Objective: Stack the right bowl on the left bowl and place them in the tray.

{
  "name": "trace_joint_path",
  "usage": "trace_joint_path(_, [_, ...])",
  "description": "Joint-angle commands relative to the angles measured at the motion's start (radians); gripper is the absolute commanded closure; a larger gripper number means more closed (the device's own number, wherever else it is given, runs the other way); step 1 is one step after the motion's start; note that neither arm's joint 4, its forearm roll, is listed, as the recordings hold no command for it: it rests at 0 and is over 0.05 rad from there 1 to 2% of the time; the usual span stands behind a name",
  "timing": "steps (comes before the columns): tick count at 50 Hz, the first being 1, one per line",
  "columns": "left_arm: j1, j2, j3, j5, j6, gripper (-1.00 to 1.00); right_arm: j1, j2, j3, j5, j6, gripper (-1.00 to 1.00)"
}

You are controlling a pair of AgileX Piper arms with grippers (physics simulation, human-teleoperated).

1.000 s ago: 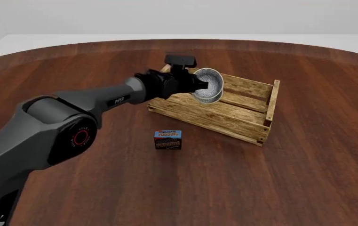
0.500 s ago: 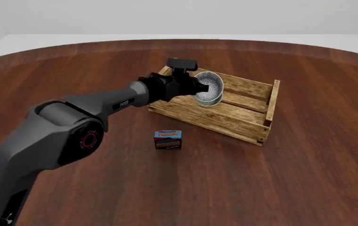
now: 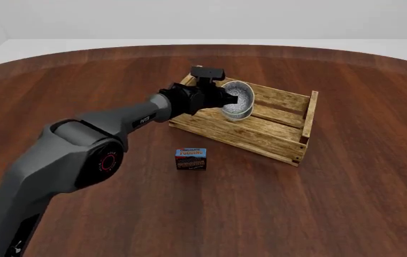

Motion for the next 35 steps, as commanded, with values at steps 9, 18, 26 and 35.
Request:
trace_joint_path(9, [0.003, 0.043, -0.071, 0.024, 0.008, 1.0, -0.002, 0.001, 0.003, -0.002, 0.001, -1.0])
trace_joint_path(18, [0.003, 0.051, -0.087, 0.037, 0.011, 1.0, -0.005, 0.005, 0.0, -0.002, 0.001, -1.0])
trace_joint_path(26, [0.01, 0.066, -0.112, 0.057, 0.019, 1.0, -0.005, 0.002, -0.002, 0.001, 0.001, -1.0])
trace_joint_path(35, [0.012, 0.085, -0.129, 0.076, 0.029, 1.0, -0.006, 0.001, -0.011, 0.006, -0.001, -1.0])
